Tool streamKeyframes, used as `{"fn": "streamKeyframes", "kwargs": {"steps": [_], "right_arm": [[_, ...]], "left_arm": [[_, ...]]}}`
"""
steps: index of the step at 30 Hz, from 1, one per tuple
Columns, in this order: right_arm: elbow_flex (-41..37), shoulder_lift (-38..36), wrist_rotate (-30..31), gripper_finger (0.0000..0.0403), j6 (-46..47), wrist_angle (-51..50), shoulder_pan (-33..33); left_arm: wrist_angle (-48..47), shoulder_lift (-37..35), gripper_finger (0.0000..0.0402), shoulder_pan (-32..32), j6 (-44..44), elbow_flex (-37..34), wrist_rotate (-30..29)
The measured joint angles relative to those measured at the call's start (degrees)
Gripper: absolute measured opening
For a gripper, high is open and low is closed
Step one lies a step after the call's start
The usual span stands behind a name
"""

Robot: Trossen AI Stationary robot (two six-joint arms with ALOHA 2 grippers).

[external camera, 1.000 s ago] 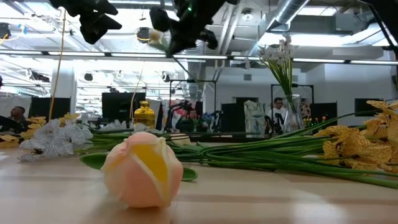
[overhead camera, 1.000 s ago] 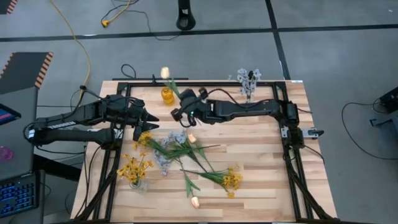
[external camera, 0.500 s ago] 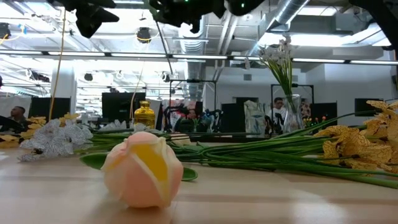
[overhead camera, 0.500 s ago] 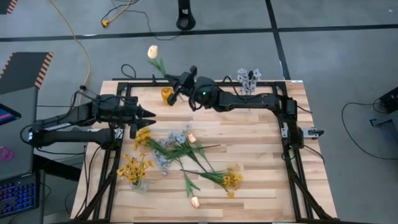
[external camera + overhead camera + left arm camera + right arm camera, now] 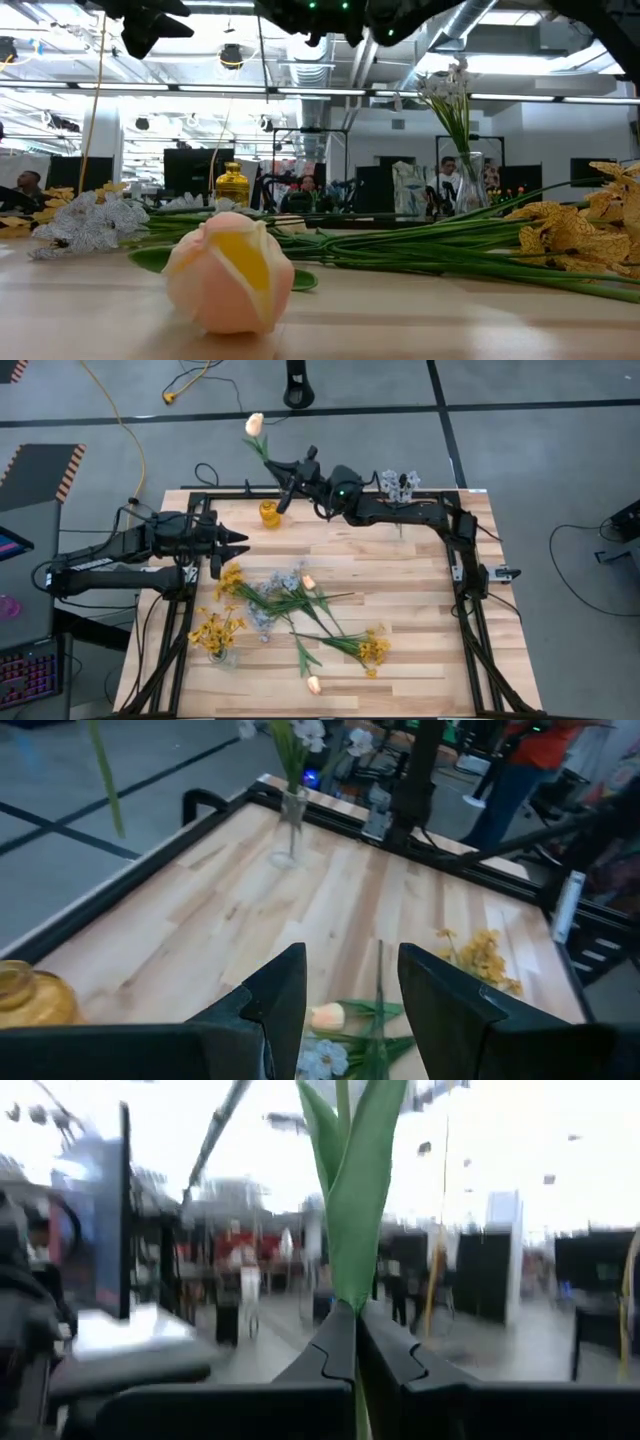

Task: Sort flowers into vase by color
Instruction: Put the top right pink tulip into the yellow vase

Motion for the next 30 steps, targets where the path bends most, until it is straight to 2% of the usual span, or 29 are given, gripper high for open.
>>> {"fn": "streamKeyframes", "kwargs": {"steps": [5,11,21,30], "right_arm": [[0.7,7.0,-1.1,0.0028,-0.3,14.4,-0.1],[4.2,13.8,-1.1,0.0028,1.1,20.0,-1.2],[9.1,19.6,-0.9,0.0028,1.2,20.1,-1.9],[9.1,19.9,0.6,0.0028,-0.8,15.4,-2.0]], "left_arm": [[1.8,0.2,0.0146,0.0,0.0,0.0,-1.8],[2.0,0.2,0.0146,0.0,-0.1,0.0,-1.4],[1.9,0.3,0.0146,0.0,-0.1,0.0,-1.4],[1.9,0.3,0.0146,0.0,-0.1,0.0,-1.5]]}}
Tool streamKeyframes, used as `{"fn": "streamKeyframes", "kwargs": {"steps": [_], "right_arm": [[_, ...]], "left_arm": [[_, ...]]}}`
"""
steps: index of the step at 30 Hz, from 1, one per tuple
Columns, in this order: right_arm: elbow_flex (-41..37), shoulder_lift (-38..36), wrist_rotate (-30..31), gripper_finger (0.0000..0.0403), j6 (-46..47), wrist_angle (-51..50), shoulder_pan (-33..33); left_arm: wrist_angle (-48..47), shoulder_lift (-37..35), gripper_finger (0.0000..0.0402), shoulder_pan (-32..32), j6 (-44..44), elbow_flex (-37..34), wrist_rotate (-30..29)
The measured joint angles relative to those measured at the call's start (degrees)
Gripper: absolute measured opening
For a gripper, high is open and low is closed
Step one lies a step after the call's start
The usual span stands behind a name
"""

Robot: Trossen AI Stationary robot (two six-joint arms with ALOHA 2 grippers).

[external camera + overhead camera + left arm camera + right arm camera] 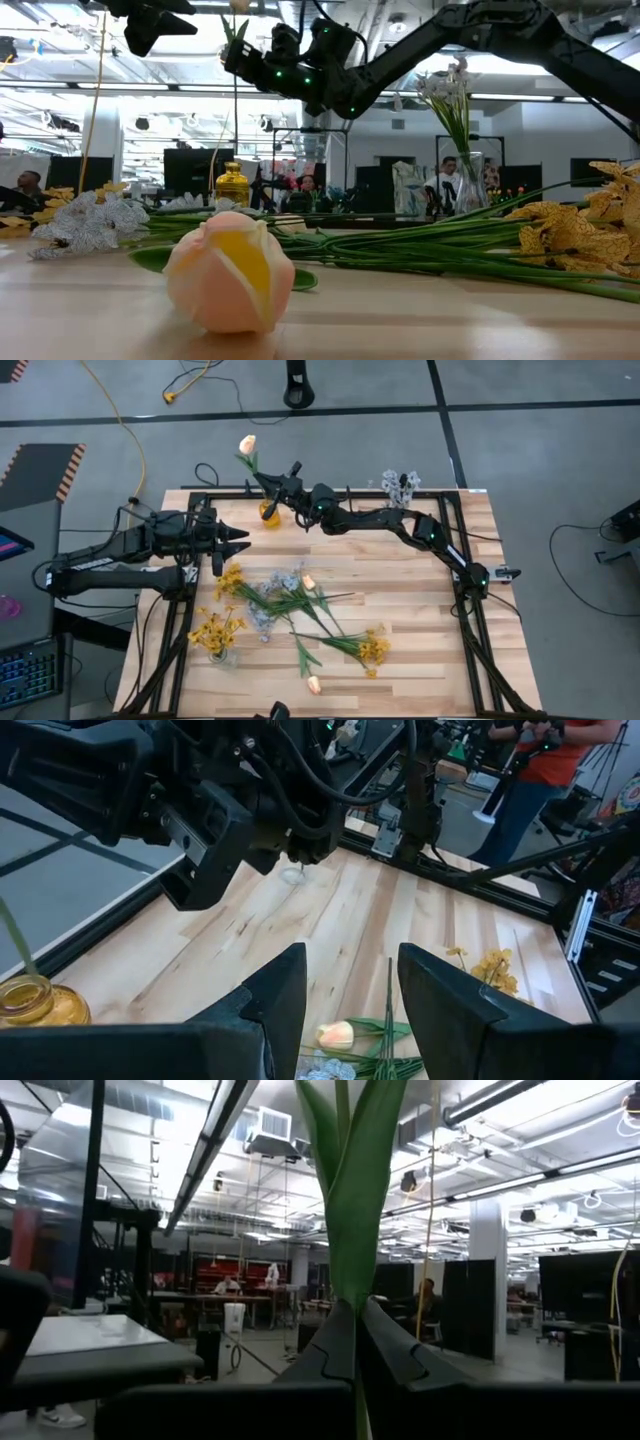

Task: Sort flowers into vase by color
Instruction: Put the top right pink tulip into the yellow vase

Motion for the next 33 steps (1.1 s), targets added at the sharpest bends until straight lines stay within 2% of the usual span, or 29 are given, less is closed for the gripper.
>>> {"fn": "streamKeyframes", "kwargs": {"steps": [10,15,19,25,33], "right_arm": [[0.0,0.4,0.1,0.0029,0.0,-0.3,-0.3],[0.0,3.6,0.7,0.0029,0.0,5.4,-0.3],[0.0,4.6,2.1,0.0029,0.5,6.2,-0.3],[0.1,4.6,2.2,0.0029,0.5,4.6,-0.4],[0.1,4.5,2.3,0.0039,0.5,-3.9,-0.4]], "left_arm": [[0.0,0.0,0.0146,0.0,0.0,0.0,-1.7],[0.0,0.0,0.0146,0.0,0.0,0.0,-2.5],[0.0,0.0,0.0146,0.0,0.0,0.0,-2.6],[0.0,0.0,0.0146,0.0,0.0,0.0,-2.6],[0.0,0.0,0.0146,0.0,0.0,0.0,-3.0]]}}
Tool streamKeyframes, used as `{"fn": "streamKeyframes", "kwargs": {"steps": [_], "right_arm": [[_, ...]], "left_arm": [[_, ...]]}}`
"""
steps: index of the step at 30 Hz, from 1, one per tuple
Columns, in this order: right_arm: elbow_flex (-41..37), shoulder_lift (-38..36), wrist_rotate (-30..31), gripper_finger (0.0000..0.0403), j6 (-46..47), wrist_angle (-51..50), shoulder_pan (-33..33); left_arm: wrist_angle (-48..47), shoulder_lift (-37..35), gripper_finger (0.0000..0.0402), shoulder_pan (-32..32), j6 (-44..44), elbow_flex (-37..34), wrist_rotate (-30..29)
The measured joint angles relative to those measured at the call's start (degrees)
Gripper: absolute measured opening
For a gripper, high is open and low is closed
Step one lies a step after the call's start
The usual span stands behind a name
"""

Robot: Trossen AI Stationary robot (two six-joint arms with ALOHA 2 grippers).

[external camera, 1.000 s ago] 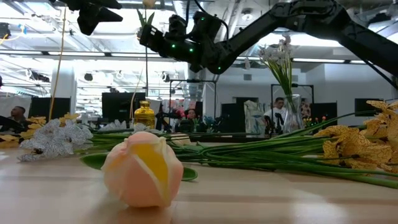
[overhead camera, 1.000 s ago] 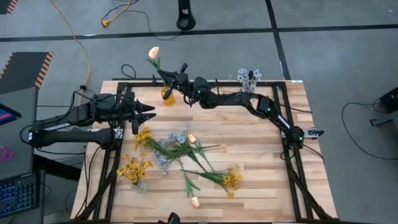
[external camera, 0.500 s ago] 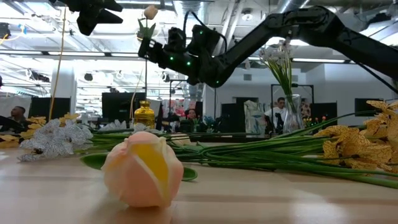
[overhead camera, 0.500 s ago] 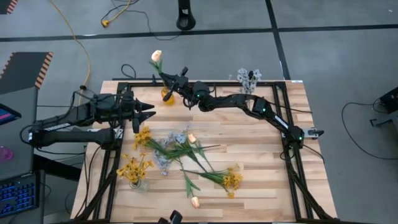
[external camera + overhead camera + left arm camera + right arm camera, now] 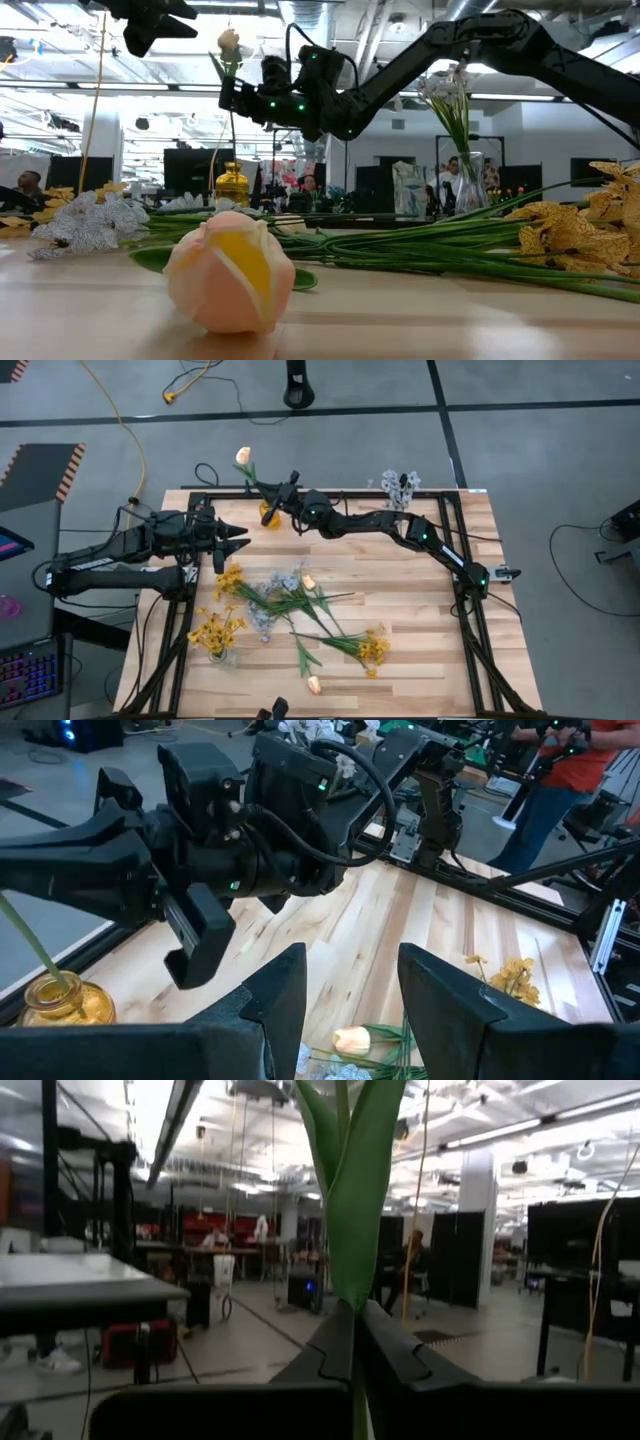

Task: Sort flowers into vase by color
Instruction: Put the top right pink tulip into the yellow vase

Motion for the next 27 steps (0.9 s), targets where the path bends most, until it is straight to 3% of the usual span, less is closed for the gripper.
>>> {"fn": "streamKeyframes", "kwargs": {"steps": [19,27], "right_arm": [[0.0,0.0,-0.1,0.0061,0.0,-1.7,0.2],[0.0,0.0,-0.2,0.0134,0.0,-4.4,0.2]], "left_arm": [[0.0,0.0,0.0146,0.0,0.0,0.0,0.0],[0.0,0.0,0.0146,0.0,0.0,0.0,0.0]]}}
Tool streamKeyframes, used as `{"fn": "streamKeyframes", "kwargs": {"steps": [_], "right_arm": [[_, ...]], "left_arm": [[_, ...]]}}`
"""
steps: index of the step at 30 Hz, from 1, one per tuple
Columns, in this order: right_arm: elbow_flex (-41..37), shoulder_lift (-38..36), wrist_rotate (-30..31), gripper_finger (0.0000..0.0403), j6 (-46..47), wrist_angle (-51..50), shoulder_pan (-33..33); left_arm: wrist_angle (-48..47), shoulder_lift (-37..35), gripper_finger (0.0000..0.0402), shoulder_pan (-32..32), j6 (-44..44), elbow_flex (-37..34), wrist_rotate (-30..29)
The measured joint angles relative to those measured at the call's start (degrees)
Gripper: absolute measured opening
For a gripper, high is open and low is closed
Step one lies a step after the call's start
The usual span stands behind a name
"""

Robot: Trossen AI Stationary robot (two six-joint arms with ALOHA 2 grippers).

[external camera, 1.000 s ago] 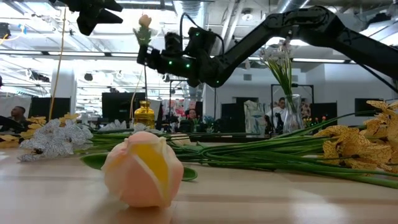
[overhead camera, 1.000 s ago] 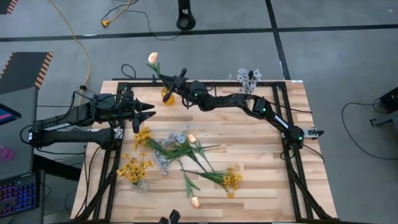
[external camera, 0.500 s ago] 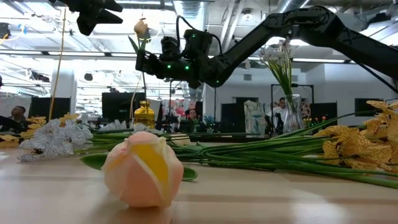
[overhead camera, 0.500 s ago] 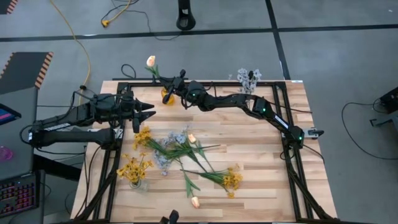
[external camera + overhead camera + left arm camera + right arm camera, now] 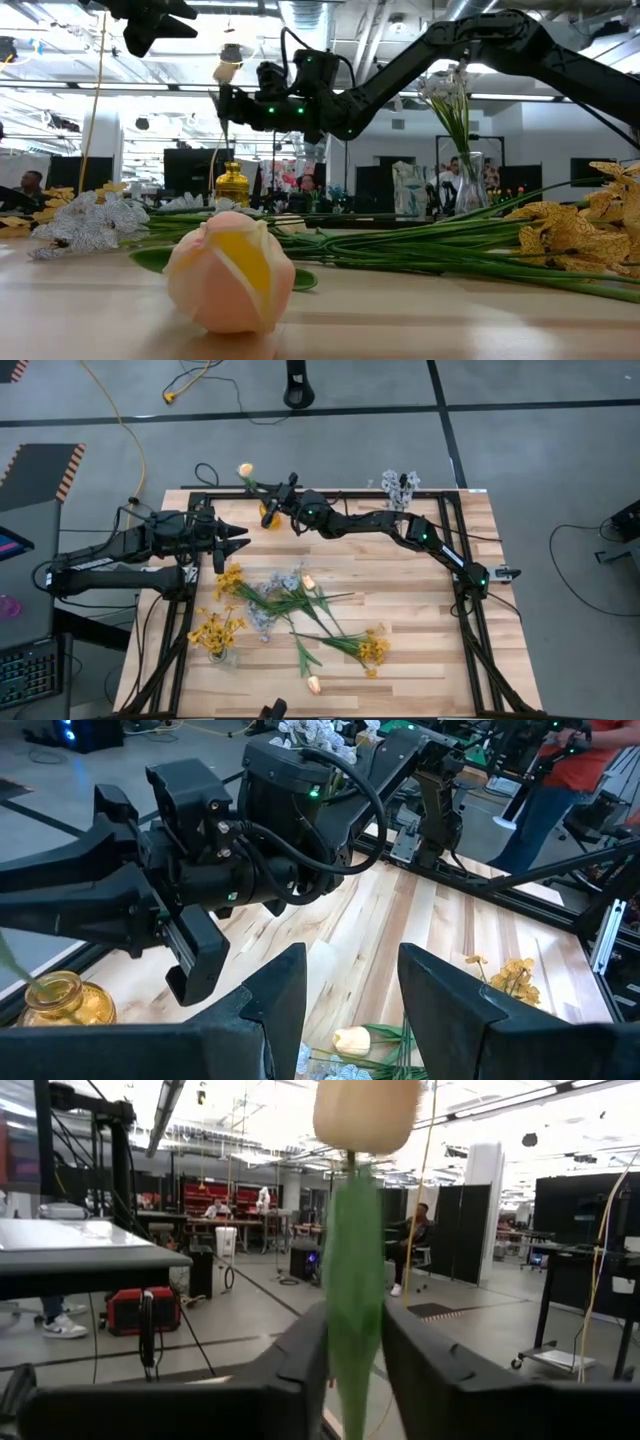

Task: Sort flowers into vase by color
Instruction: Put the top right pink tulip into the yellow vase, then put the left white flowers into the top transparent vase

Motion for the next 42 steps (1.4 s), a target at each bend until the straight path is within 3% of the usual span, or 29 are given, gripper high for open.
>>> {"fn": "streamKeyframes", "kwargs": {"steps": [6,11,31,38,42], "right_arm": [[0.0,-0.6,1.0,0.0207,0.0,-3.5,0.4],[0.0,-3.0,1.1,0.0236,0.0,-9.7,1.1],[0.0,-21.0,1.2,0.024,0.0,-58.6,1.4],[0.0,-26.0,1.2,0.024,-1.1,-71.0,3.3],[0.0,-28.1,1.1,0.024,-3.5,-75.2,5.7]], "left_arm": [[0.0,0.0,0.0146,0.0,0.0,0.0,0.0],[0.0,0.0,0.0146,0.0,0.0,0.0,0.0],[0.0,0.0,0.0146,0.0,0.0,0.0,0.0],[0.0,0.0,0.0146,0.0,0.0,0.0,0.1],[-0.1,0.0,0.0146,0.0,0.4,0.0,3.2]]}}
